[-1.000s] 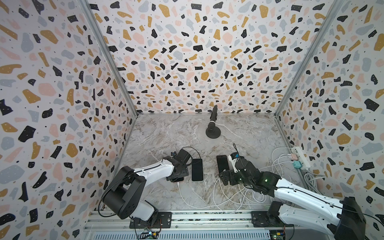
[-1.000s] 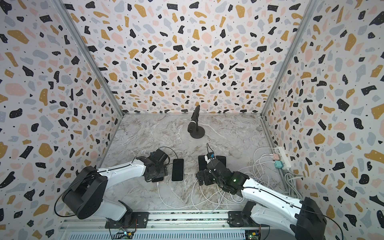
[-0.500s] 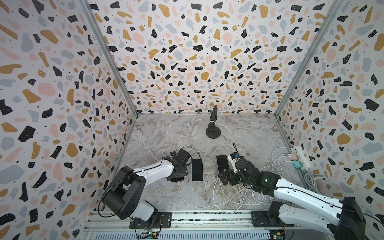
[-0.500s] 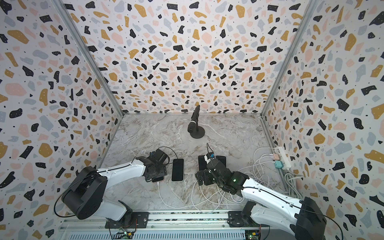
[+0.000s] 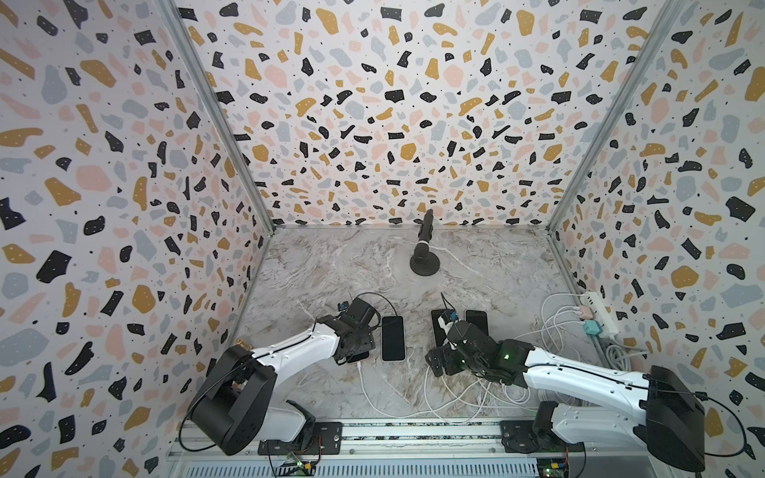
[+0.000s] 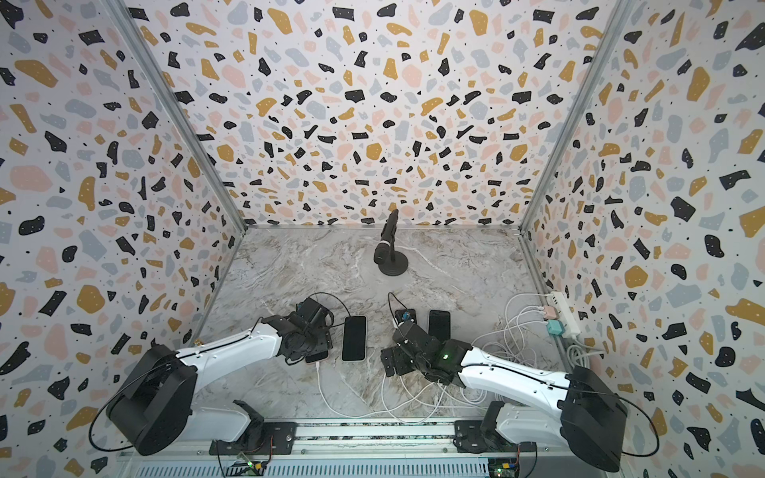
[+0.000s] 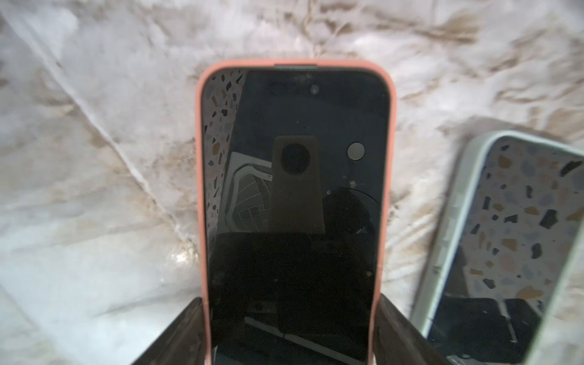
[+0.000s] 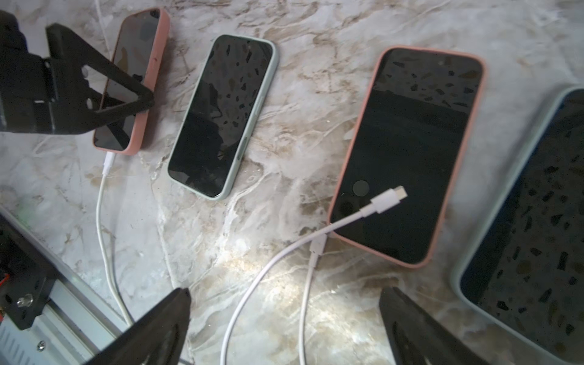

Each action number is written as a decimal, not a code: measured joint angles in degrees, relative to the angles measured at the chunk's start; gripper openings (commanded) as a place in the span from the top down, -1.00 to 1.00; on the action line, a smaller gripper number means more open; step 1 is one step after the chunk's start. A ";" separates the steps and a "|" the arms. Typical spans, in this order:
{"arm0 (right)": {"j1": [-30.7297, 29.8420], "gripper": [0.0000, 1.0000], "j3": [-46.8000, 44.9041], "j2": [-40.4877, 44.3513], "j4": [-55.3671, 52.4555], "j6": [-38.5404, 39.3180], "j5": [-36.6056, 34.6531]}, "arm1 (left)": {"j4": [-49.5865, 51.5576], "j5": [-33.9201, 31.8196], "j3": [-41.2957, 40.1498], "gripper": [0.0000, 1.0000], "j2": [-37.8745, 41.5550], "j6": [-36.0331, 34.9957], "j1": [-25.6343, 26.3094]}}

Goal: Unplug the charging cable from the phone
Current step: Pick up the phone at the center of the board, then remove the charging cable from the phone.

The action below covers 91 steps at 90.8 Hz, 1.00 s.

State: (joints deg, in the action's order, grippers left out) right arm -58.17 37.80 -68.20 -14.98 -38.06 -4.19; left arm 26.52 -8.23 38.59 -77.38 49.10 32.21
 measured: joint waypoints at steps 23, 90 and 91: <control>-2.10 -0.85 0.00 -2.56 7.02 0.37 3.67 | 0.55 0.15 0.00 -0.14 6.75 -0.02 0.00; -12.61 -0.63 1.62 -14.80 21.09 3.43 5.01 | 0.35 3.26 -1.27 -0.09 18.03 -0.33 0.00; -12.61 -0.63 1.70 -14.95 21.09 3.56 4.98 | 0.35 3.30 -1.31 -0.09 18.16 -0.39 0.00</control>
State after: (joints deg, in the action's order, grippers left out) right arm -70.78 39.51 -83.15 6.11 -34.50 0.80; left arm 26.87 -4.93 37.28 -59.22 48.71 32.21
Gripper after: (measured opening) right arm 0.809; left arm 0.744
